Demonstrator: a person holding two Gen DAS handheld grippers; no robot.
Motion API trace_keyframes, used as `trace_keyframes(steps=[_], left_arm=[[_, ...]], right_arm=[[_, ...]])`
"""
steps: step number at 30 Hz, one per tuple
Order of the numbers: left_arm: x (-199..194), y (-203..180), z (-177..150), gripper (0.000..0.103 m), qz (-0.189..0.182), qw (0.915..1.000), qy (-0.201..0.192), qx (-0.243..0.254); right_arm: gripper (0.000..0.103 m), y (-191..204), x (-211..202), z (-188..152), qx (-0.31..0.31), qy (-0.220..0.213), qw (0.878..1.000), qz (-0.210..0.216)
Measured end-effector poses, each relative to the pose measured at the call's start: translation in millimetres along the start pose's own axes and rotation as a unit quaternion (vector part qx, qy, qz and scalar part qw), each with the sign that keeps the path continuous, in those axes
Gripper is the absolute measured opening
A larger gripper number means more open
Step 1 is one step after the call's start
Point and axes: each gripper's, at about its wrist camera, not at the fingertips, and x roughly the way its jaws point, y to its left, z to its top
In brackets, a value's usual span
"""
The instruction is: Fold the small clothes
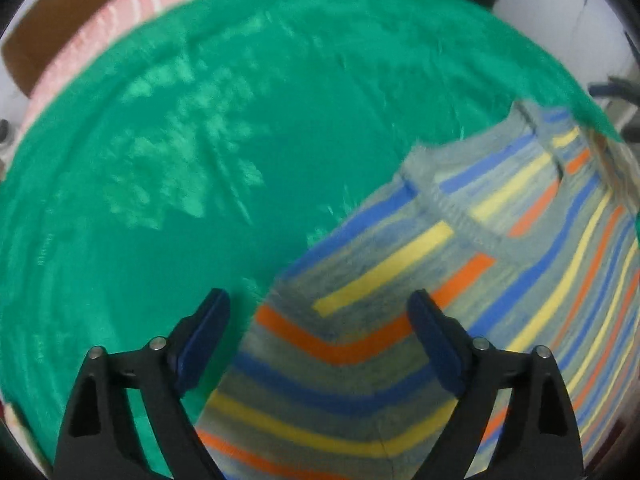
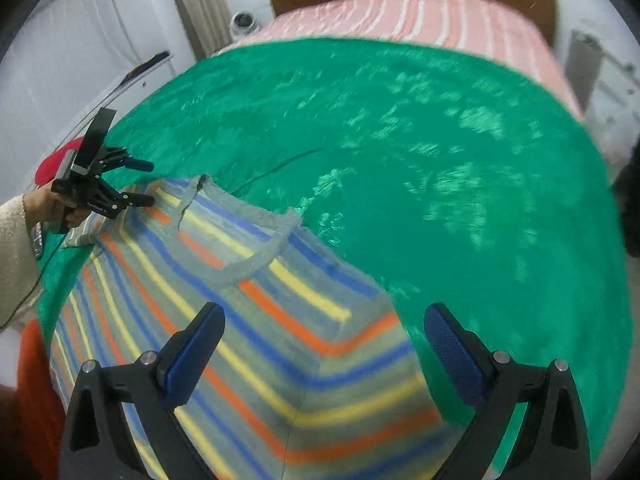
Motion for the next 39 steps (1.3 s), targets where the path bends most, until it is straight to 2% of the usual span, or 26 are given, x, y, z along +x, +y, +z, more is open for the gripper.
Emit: trace_keyframes(steps=[2,3,4,5,7,8,9,12,15,18,21,23,26,27,28,29,30,31,33,35,37,39], left_arm=[[6.8,-0.6,-3.0,0.080,-0.015,0.9998,0.011,-0.003],[2.7,-3.1,-4.3,0.045,-0.030,0.9996,0.000,-0.001],[-2.2,-5.5,-4.6,0.005,-0.033,0.9994,-0.008,0.002],[-4.8,-7.3,-4.8,0.005,-0.027,0.9995,-0.012,0.004],[-11.2,-16.3,-6.8,0.004,0.029,0.9988,-0.029,0.026],[-13.4,-19.2,-7.0,0.004,0.050,0.9976,-0.036,0.031],[-17.0,-21.0,-6.1,0.004,0.076,0.9955,-0.048,0.031],[-23.5,-16.6,1.7,0.004,0.102,0.9921,-0.072,0.010],[-18.5,-16.5,11.3,0.004,0.119,0.9894,-0.083,-0.003],[-14.7,-11.5,15.6,0.003,0.139,0.9855,-0.095,-0.020],[-12.4,19.8,20.5,0.003,0.147,0.9795,-0.110,-0.082],[0.6,33.6,20.8,0.004,0.142,0.9781,-0.102,-0.113],[17.0,30.2,15.9,0.012,0.149,0.9790,-0.087,-0.108],[14.2,28.5,14.0,0.023,0.149,0.9787,-0.092,-0.106],[8.6,29.3,11.1,0.053,0.152,0.9778,-0.089,-0.114],[0.3,30.4,6.8,0.066,0.159,0.9759,-0.086,-0.122],[-14.5,31.2,-1.4,0.074,0.163,0.9734,-0.097,-0.129],[-33.8,31.7,-14.3,0.074,0.150,0.9735,-0.112,-0.131],[-67.7,30.3,-45.1,0.077,0.114,0.9759,-0.122,-0.140],[-95.8,21.8,-84.5,0.087,0.089,0.9774,-0.125,-0.146],[-116.3,0.4,-129.2,0.090,0.066,0.9822,-0.113,-0.135],[-128.9,-31.2,-178.3,0.090,0.049,0.9876,-0.088,-0.120]], right_arm=[[0.099,-5.0,25.7,7.3,0.000,0.017,1.000,0.010],[0.097,-7.8,38.4,10.5,-0.002,0.026,1.000,0.003],[0.096,-9.1,51.0,12.8,-0.003,0.035,0.999,-0.010],[0.090,-10.3,64.2,15.4,-0.004,0.048,0.999,-0.017],[0.063,-9.0,80.2,17.0,-0.006,0.072,0.997,-0.008],[0.023,-3.4,85.6,18.5,-0.024,0.087,0.996,-0.021],[0.005,5.3,86.4,20.0,-0.050,0.090,0.993,-0.051],[0.005,26.9,78.9,26.9,-0.096,0.075,0.984,-0.131],[0.004,39.9,73.3,39.9,-0.133,0.051,0.968,-0.208],[0.004,44.8,76.7,56.3,-0.146,0.039,0.957,-0.247],[0.004,45.0,84.4,75.3,-0.156,0.026,0.948,-0.277],[0.004,38.3,92.0,84.8,-0.139,0.023,0.950,-0.280],[0.008,37.2,115.0,84.5,-0.119,0.044,0.959,-0.253],[0.018,36.8,122.2,80.5,-0.108,0.058,0.963,-0.239],[0.023,36.9,123.2,78.0,-0.099,0.061,0.965,-0.233],[0.039,36.7,117.8,74.2,-0.089,0.054,0.966,-0.236],[0.058,36.0,107.6,71.6,-0.080,0.044,0.970,-0.224],[0.062,34.4,92.2,67.7,-0.068,0.029,0.975,-0.211],[0.065,31.0,51.7,54.2,-0.040,-0.002,0.977,-0.208],[0.065,33.3,7.2,28.8,-0.032,-0.015,0.980,-0.194],[0.065,44.1,-32.2,-2.2,-0.047,-0.019,0.980,-0.190],[0.065,63.4,-76.2,-50.6,-0.067,-0.002,0.987,-0.148]])
